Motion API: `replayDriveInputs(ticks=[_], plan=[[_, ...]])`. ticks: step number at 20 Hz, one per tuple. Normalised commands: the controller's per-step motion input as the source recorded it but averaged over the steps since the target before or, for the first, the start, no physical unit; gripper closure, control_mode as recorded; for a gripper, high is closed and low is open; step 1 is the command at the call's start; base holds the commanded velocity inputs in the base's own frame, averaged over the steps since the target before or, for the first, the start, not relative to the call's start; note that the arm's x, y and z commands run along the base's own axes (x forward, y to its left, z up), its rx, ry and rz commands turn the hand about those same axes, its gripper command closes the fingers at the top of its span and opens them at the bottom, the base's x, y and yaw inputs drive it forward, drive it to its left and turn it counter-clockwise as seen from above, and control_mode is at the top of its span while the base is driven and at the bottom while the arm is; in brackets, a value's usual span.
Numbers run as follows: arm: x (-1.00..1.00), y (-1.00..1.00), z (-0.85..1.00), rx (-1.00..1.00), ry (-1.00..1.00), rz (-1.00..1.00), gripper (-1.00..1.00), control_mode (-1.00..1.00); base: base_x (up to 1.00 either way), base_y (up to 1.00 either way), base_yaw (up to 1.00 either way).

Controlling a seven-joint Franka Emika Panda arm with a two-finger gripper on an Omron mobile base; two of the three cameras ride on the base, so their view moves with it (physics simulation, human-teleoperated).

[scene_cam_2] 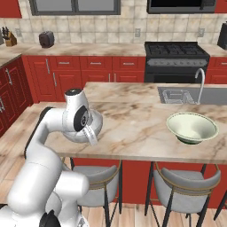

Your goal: Pick up the bowls from the cabinet and place each bowl in front of a stool on the dining counter.

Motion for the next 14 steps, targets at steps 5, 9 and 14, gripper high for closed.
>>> replayDriveInputs(ticks=[5,9,14], plan=[[0.00,0.00,0.00,0.00,-0.01,0.02,1.00,-1.00,0.00,0.00,0.00],[0.04,0.00,0.00,0.00,0.00,0.03,1.00,-1.00,0.00,0.00,0.00],[0.12,-0.03,0.00,0.00,0.00,0.02,-1.00,-1.00,0.00,0.00,0.00]])
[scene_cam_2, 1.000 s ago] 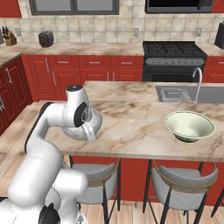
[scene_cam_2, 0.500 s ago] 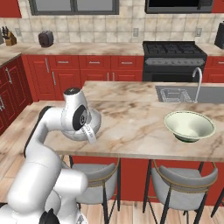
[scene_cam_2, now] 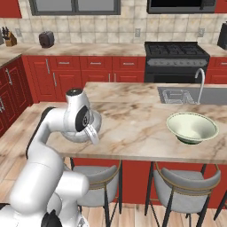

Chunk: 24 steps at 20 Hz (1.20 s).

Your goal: Pick up the bowls from the cabinet and place each bowl in front of a stool on the dining counter.

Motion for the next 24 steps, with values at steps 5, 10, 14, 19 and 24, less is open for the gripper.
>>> replayDriveInputs(ticks=[5,10,14,19,24], plan=[[0.00,0.00,0.00,0.00,0.00,0.01,-1.00,-1.00,0.00,0.00,0.00],[0.00,0.00,0.00,0.00,0.00,0.02,-1.00,-1.00,0.00,0.00,0.00],[-0.01,0.00,0.14,0.01,0.02,0.00,-1.00,-1.00,0.00,0.00,0.00],[-0.28,-0.01,0.84,0.05,-0.09,0.00,-1.00,-1.00,0.00,0.00,0.00],[-0.70,0.06,0.98,0.02,-0.08,0.02,-1.00,-1.00,0.00,0.00,0.00]])
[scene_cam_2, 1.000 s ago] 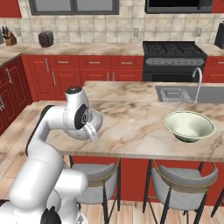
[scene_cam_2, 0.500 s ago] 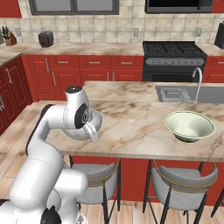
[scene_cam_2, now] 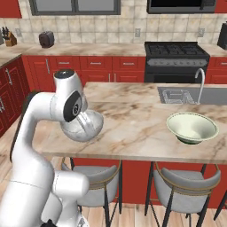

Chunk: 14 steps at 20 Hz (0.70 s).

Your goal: Pick up the bowls from the cabinet and place each bowl in front of a stool on the dining counter.

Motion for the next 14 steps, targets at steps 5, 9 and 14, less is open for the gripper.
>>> replayDriveInputs(ticks=[5,9,14], plan=[[-0.99,0.37,0.20,0.00,0.00,0.18,-1.00,-1.00,0.00,0.00,0.00],[-0.99,0.35,0.00,0.00,-0.02,0.26,-1.00,-1.00,0.00,0.00,0.00],[-0.56,-0.13,0.18,0.00,-0.17,0.16,-1.00,-1.00,0.00,0.00,0.00]])
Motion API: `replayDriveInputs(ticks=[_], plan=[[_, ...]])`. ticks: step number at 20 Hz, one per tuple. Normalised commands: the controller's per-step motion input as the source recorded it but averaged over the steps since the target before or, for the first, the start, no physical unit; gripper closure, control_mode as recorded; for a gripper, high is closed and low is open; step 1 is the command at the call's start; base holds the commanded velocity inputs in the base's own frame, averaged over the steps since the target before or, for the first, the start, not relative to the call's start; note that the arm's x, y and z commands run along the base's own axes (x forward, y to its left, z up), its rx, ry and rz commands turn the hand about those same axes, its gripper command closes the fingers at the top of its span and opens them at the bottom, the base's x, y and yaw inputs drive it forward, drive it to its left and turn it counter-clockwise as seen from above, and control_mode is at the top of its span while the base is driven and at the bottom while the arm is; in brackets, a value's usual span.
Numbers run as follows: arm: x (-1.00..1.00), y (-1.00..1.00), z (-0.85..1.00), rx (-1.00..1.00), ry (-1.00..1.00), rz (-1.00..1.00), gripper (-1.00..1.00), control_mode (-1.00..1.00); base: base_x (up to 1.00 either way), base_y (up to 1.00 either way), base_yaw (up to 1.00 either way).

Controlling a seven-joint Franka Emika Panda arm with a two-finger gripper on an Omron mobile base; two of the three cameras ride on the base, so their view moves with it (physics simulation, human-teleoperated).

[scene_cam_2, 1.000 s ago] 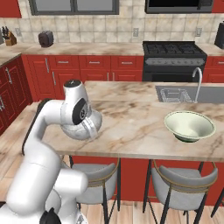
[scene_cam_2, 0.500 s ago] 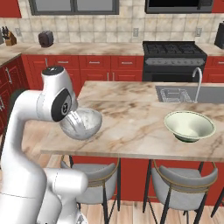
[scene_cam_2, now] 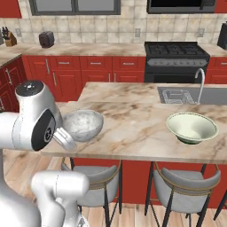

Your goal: Pick up the bowls from the cabinet and place each bowl in front of a stool on the dining counter.

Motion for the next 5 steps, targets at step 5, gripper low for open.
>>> replayDriveInputs(ticks=[5], plan=[[-0.05,-0.55,0.00,-0.01,-0.12,0.07,-1.00,-1.00,0.00,0.00,0.00]])
